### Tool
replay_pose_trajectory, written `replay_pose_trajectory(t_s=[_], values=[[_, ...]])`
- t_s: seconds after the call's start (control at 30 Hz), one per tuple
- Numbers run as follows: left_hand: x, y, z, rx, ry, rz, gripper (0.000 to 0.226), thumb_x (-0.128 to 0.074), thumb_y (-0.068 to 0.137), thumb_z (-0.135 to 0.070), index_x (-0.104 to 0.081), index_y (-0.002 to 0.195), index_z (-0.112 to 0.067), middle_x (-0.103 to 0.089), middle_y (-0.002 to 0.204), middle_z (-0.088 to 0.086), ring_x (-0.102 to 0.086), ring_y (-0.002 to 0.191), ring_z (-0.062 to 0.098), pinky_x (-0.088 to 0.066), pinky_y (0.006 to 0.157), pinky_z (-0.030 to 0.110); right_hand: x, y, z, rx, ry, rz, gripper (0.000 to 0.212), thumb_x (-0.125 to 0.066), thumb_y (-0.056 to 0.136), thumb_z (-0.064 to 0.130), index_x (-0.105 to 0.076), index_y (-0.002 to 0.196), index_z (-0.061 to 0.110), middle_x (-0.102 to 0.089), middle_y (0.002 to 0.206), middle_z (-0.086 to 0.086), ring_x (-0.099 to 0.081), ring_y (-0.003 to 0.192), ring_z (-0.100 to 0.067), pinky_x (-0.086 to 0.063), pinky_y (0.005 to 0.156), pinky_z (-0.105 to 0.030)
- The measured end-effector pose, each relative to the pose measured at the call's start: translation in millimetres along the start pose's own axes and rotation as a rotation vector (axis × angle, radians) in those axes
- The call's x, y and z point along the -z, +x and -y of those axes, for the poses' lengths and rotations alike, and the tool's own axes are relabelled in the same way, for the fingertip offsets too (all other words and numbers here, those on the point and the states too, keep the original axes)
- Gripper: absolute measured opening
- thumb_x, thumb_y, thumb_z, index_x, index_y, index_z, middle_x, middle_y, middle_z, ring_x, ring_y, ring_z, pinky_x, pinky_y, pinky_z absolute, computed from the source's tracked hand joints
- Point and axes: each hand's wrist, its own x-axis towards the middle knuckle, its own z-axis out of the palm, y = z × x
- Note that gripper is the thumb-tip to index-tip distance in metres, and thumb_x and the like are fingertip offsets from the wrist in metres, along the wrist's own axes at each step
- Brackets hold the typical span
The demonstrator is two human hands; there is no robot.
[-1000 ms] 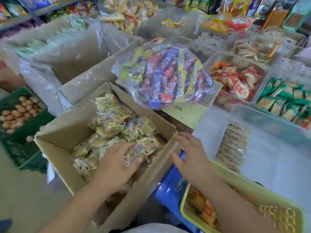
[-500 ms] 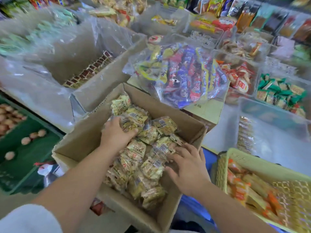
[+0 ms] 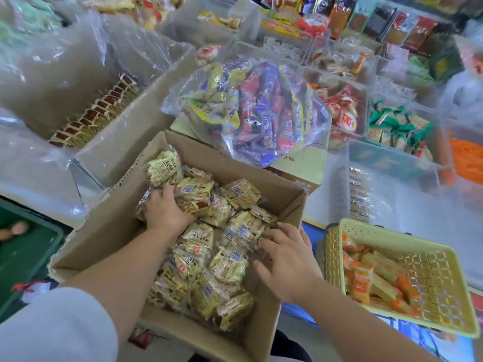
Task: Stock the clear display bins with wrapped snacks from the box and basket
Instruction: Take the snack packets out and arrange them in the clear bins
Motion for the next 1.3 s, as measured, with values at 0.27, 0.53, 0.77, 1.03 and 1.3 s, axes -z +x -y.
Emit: replay_pose_trajectory(t_s=[0.27,0.53,0.77,1.03,1.3], values=[[14,-5,1,-0.092,-0.077,0.009,0.066,-0.096,0.063,-0.043,-0.059,0.117,-0.033,-0.066,0.119,-0.004,-0.063,0.105,0.022,-0.056,0.085,0.041,1,0,0,0.002,-0.007,0.004,0.060,-0.027,0.086,0.069,-0.066,0.118,0.037,-0.056,0.132,0.014,-0.029,0.140,-0.022,-0.022,0.118,-0.056],[61,-60,-5,0.126,-0.577,0.132,0.059,-0.099,0.060,-0.033,-0.056,0.100,-0.038,-0.061,0.110,-0.008,-0.068,0.086,0.023,-0.056,0.063,0.035,-2,0,-5,0.029,0.016,-0.017,0.056,-0.030,0.087,0.072,-0.064,0.118,0.039,-0.057,0.126,0.018,-0.032,0.136,-0.020,-0.025,0.116,-0.057],[63,-171,-45,0.298,-1.439,0.413,0.082,-0.098,0.057,-0.023,-0.062,0.130,-0.012,-0.075,0.121,0.016,-0.077,0.100,0.033,-0.063,0.060,0.040,31,-8,-4,0.001,0.497,-0.024,0.082,-0.006,0.081,0.086,-0.044,0.143,0.048,-0.044,0.150,0.021,-0.007,0.153,-0.016,0.001,0.122,-0.058],[27,-234,-132,0.277,-1.576,0.445,0.059,-0.093,0.066,-0.047,-0.078,0.116,-0.021,-0.073,0.125,0.016,-0.074,0.108,0.034,-0.063,0.070,0.044,73,-41,-49,0.162,1.089,0.062,0.047,-0.066,0.089,0.055,-0.054,0.133,0.043,-0.062,0.124,0.025,-0.061,0.110,0.003,-0.054,0.085,-0.019],[-19,-246,-213,0.213,-1.645,0.449,0.050,-0.051,0.091,-0.049,-0.075,0.122,-0.019,-0.067,0.135,0.020,-0.066,0.123,0.039,-0.058,0.089,0.058,71,-43,-151,0.078,1.371,0.030,0.027,-0.062,0.094,0.043,-0.059,0.120,0.050,-0.067,0.116,0.023,-0.068,0.102,-0.003,-0.055,0.077,-0.019]])
